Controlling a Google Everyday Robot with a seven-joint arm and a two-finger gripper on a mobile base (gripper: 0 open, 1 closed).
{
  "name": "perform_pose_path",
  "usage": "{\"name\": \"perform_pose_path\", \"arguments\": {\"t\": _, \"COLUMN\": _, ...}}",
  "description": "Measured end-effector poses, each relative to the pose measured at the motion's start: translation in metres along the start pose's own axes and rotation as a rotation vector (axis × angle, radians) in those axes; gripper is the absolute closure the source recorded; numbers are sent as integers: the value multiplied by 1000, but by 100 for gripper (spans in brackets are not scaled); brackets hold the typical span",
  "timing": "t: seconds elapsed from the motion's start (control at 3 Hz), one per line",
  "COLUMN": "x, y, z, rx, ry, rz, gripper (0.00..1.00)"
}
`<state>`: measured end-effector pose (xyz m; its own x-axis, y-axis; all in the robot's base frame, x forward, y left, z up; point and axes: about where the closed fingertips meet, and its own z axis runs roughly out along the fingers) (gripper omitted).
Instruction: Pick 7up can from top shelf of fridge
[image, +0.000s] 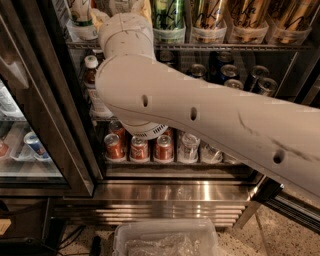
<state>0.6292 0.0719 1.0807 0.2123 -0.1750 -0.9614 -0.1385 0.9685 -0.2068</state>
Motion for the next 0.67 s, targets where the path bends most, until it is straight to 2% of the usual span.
{"name": "perform_pose_path", "arguments": {"t": 0.33, "x": 4, "y": -11, "z": 16, "rx": 34, "ry": 12, "rz": 6, "gripper": 30}}
{"name": "perform_pose_path", "arguments": {"t": 0.67, "x": 4, "y": -11, "z": 17, "rx": 35, "ry": 14, "rz": 9, "gripper": 32}}
